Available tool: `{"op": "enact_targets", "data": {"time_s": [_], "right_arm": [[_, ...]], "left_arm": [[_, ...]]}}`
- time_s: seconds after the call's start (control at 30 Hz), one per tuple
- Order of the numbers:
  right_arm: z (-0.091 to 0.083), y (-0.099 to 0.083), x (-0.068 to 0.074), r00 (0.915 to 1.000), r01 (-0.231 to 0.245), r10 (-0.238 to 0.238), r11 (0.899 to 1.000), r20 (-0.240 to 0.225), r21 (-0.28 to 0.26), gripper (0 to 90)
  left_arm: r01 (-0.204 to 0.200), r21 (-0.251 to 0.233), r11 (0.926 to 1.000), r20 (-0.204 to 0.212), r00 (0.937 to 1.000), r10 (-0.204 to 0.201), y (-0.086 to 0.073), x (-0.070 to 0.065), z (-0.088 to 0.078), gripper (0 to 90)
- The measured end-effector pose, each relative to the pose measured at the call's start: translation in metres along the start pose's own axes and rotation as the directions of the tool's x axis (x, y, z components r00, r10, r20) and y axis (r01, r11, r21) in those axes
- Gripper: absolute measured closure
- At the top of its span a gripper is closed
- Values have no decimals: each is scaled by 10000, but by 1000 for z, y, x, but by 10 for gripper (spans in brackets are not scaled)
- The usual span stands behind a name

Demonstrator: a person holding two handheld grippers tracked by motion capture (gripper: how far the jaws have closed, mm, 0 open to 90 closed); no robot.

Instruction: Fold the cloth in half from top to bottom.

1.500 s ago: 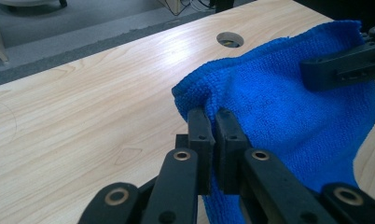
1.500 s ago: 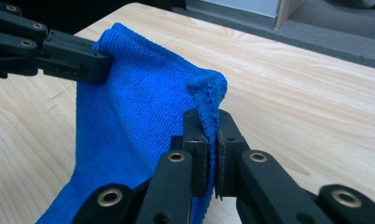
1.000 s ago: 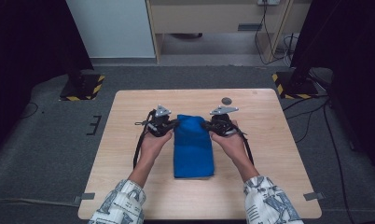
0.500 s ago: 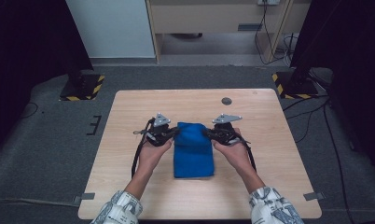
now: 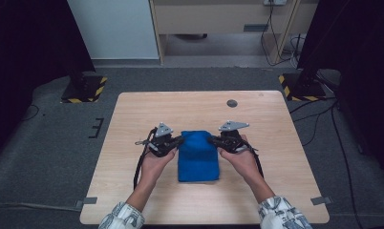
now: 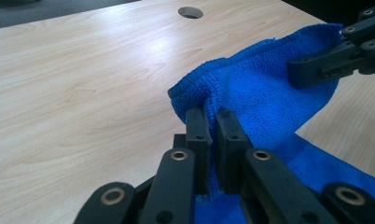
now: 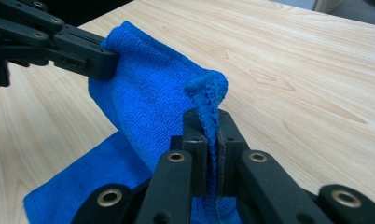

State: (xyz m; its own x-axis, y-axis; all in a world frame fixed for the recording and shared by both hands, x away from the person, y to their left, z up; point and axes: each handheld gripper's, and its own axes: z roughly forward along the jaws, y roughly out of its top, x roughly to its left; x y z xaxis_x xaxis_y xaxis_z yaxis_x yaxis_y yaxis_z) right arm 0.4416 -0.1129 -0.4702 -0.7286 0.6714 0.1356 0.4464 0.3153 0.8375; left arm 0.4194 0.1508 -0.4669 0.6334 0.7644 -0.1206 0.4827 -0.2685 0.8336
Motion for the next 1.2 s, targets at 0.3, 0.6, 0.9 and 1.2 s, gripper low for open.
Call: {"op": "enact_targets", "data": {"time_s": [0.3, 0.6, 0.9, 1.2], "right_arm": [[-5, -10, 7, 9997, 106, -107, 9999, -209, -63, 858], [-3, -19, 12, 9989, 167, -164, 9998, -441, 58, 858], [-8, -31, 22, 9969, 568, -551, 9980, -554, 285, 837], [-17, -45, 26, 9964, 636, -616, 9974, -577, 330, 743]], "left_arm": [[179, -200, 9996, 226, 9996, -175, -9, -4, -6, 790], [648, -1316, 9892, 263, 9977, -619, 5, 5, -31, 361], [1563, -1098, 9816, 6, 9876, -1572, -8, 39, -37, 245], [1906, -903, 9775, -272, 9807, -1937, -22, 53, -38, 211]]}}
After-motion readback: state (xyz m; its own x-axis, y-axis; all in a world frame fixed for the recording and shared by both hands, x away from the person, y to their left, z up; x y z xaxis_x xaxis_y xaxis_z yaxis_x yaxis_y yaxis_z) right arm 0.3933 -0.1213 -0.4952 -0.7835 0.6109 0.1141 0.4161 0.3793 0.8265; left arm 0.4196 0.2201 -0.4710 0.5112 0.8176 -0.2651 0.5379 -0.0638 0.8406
